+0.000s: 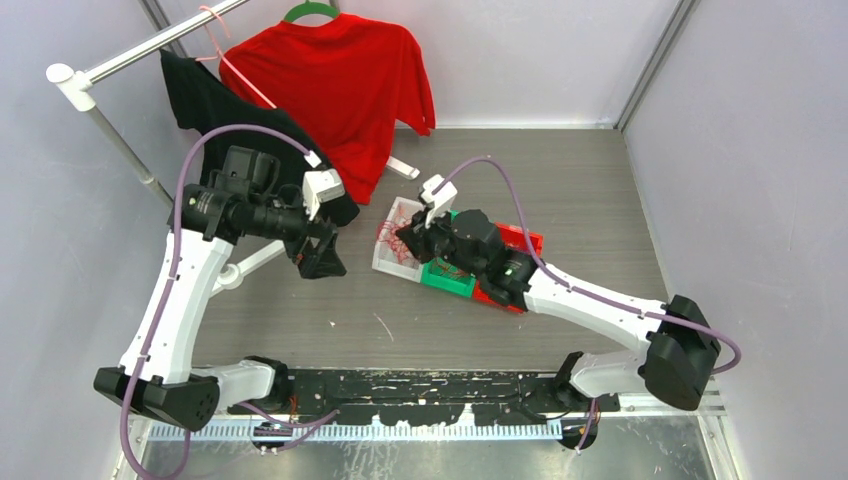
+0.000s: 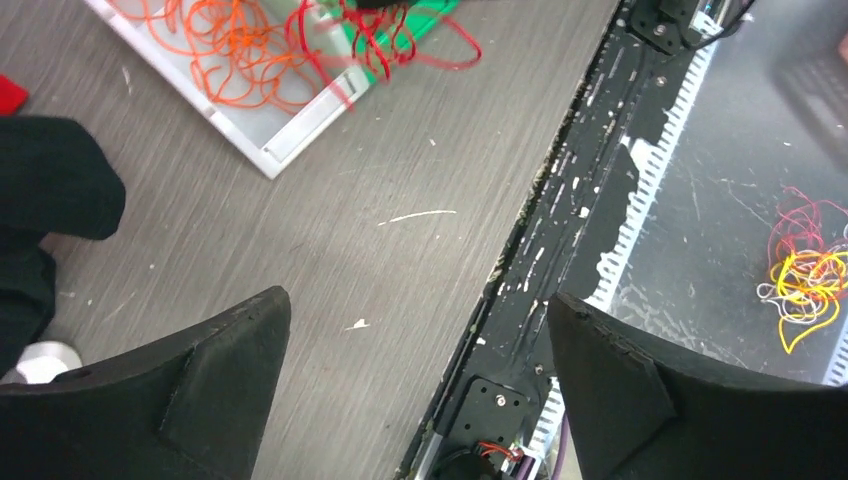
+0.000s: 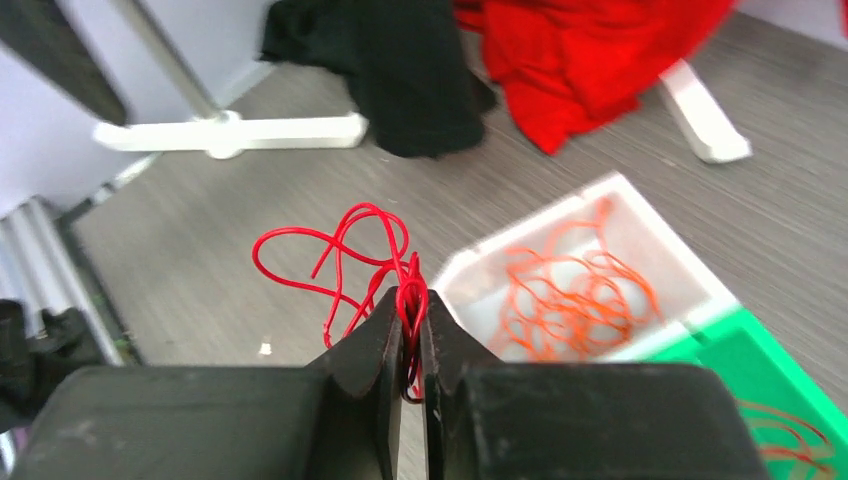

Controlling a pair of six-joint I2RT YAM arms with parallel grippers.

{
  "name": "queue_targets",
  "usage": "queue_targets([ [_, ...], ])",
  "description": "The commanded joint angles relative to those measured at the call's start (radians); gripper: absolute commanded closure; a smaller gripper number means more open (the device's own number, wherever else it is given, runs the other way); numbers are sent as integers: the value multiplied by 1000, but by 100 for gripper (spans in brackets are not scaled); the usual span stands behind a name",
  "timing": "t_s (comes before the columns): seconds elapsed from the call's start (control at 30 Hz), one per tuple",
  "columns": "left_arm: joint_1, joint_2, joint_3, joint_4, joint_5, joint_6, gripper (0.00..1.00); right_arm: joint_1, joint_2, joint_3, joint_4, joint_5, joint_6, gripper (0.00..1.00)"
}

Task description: Untangle the cables

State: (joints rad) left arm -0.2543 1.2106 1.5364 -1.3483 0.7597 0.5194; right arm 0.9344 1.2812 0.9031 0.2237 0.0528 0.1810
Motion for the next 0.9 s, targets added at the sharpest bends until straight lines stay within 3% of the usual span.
queue_targets([
  [0.0, -1, -14, -9, 109, -98, -78, 0, -78, -46, 12, -116, 111, -14, 86],
  [0.17, 0, -24, -35, 140, -210, -101, 0, -169, -49, -2, -242, 271, -31, 83],
  [0.3, 0, -34, -64, 168, -276, -119, 0, -204, -29, -15, -308, 383, -26, 74],
  [0.33, 1, -35, -71, 171, -283, -117, 1, -209, -23, -13, -317, 383, -21, 69],
  [0.43, 0, -38, -73, 178, -286, -115, 0, -213, -12, 10, -339, 395, 1, 37],
  [0.53, 2, -40, -73, 199, -299, -118, 0, -218, -41, 26, -339, 393, 11, 26],
  [0.67, 38, -32, -94, 277, -311, -154, 1, -236, -110, 29, -324, 428, 34, 2],
  [0.87, 211, 9, -215, 526, -287, -236, 0, -357, -225, -13, -357, 605, 137, 0],
])
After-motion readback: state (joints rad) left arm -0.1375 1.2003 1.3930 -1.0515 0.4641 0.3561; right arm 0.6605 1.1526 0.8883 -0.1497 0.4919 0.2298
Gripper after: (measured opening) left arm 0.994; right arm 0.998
